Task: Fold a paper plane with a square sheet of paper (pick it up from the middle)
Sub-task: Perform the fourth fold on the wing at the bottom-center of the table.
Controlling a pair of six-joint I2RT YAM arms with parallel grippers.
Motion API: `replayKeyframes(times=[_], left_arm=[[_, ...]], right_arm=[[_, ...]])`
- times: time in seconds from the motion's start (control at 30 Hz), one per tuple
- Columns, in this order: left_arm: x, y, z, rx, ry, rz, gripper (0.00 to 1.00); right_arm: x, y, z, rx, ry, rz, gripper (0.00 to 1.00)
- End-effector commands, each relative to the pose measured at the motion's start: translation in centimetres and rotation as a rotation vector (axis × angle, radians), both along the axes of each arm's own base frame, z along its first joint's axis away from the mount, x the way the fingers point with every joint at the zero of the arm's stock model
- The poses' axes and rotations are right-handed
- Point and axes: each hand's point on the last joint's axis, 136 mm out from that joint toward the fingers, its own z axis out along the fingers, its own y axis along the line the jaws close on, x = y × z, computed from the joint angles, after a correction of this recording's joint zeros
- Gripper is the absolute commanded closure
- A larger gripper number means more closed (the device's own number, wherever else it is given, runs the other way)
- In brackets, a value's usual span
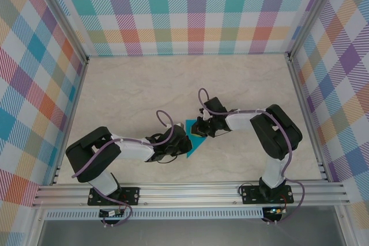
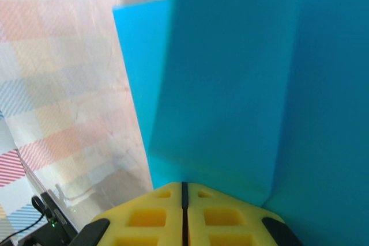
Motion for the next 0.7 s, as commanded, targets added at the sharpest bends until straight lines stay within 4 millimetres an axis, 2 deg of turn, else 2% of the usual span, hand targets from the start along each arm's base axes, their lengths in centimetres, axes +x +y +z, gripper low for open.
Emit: replayKeyframes(times=[0.0, 0.43, 0.67], left_arm=[[-5.8, 8.4, -7.5, 0.351, 0.233, -0.005, 1.00], [-7.1, 9.8, -8.4, 0.380, 0.264, -0.023, 1.00], [-7.5, 10.2, -8.8, 0.389, 0.274, -0.031, 1.00]], right_arm=[[2.6, -1.6, -1.3, -0.074, -0.048, -0.053, 0.91], [5.3, -2.8, -1.0, -0.064, -0.055, -0.103, 0.90], [6.6, -3.6, -1.6, -0.072, -0.050, -0.126, 0.90]])
